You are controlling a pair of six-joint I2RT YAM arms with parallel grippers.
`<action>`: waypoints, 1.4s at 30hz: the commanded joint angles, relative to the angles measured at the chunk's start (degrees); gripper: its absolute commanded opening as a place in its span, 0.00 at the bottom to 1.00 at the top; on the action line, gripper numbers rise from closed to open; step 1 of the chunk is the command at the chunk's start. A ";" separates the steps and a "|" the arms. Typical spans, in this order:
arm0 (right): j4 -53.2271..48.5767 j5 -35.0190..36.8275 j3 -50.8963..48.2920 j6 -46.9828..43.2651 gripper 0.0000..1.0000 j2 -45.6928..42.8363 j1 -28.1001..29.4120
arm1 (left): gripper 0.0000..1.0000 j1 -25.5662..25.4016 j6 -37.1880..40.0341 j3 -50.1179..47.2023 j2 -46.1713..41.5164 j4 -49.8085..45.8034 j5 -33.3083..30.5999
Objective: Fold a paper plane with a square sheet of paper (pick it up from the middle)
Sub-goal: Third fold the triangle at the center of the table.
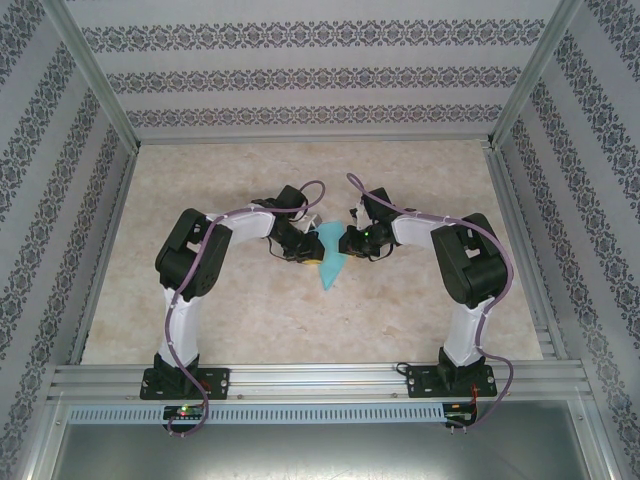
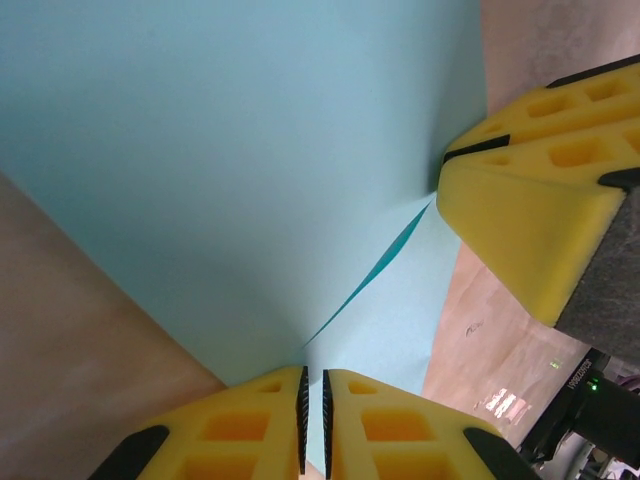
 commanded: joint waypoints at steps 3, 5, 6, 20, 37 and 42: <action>-3.86 4.38 -0.13 -2.08 0.12 0.41 -0.41 | 0.16 -1.06 2.10 1.85 2.13 -2.51 0.11; -3.68 4.37 -0.31 -2.13 0.12 0.41 -0.49 | 0.16 -1.10 2.43 2.08 2.35 -2.99 -0.01; -3.70 4.36 -0.32 -2.16 0.12 0.39 -0.47 | 0.16 -1.19 2.72 2.19 2.51 -3.21 -0.17; 6.26 -5.75 -4.08 4.03 0.15 -5.44 0.15 | 0.16 -1.81 5.43 3.59 5.43 -6.43 -3.39; 1.32 2.43 -6.29 1.71 0.13 -4.44 3.88 | 0.16 -1.81 6.21 3.23 5.77 -6.68 -3.51; -0.05 3.96 -7.08 0.65 0.13 -4.35 3.75 | 0.16 -1.85 6.18 3.41 6.10 -6.76 -3.52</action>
